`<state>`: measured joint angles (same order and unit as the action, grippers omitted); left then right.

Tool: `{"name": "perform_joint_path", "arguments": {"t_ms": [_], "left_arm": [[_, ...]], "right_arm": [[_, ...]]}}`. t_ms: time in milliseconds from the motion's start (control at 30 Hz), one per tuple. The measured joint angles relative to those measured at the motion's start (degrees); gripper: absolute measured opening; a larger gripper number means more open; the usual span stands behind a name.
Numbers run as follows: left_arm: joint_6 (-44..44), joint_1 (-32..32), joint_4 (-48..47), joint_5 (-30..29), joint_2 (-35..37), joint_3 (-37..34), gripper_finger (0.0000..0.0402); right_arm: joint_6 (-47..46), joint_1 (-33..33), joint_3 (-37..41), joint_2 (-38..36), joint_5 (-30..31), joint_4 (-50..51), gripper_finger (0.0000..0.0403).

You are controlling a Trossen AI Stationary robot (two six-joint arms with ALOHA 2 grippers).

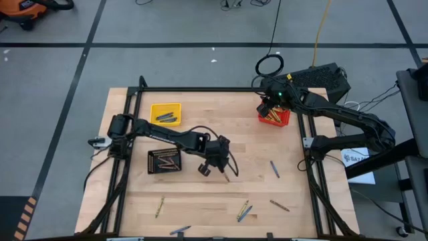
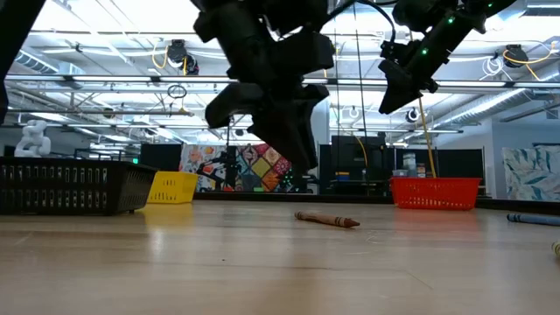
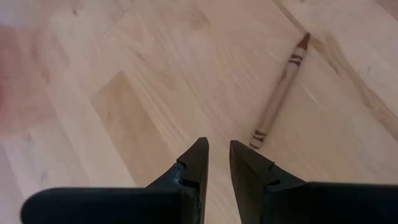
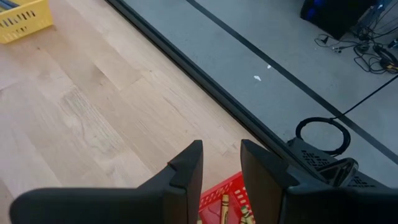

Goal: Sort crayons
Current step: Put the brown crayon into the black bin

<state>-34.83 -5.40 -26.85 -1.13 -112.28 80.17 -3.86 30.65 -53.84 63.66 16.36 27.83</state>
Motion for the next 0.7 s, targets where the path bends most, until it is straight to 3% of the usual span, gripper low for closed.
{"name": "perform_joint_path", "arguments": {"t_ms": [267,700], "left_arm": [[-4.1,-0.8,-7.9,-0.1,-3.5,4.6,0.0063],[-5.1,-3.4,-5.1,2.6,-4.2,5.5,0.0063]], "right_arm": [[0.0,0.0,0.0,0.0,0.0,0.3,0.0096],[0.0,0.0,0.0,0.0,0.0,0.3,0.0096]]}}
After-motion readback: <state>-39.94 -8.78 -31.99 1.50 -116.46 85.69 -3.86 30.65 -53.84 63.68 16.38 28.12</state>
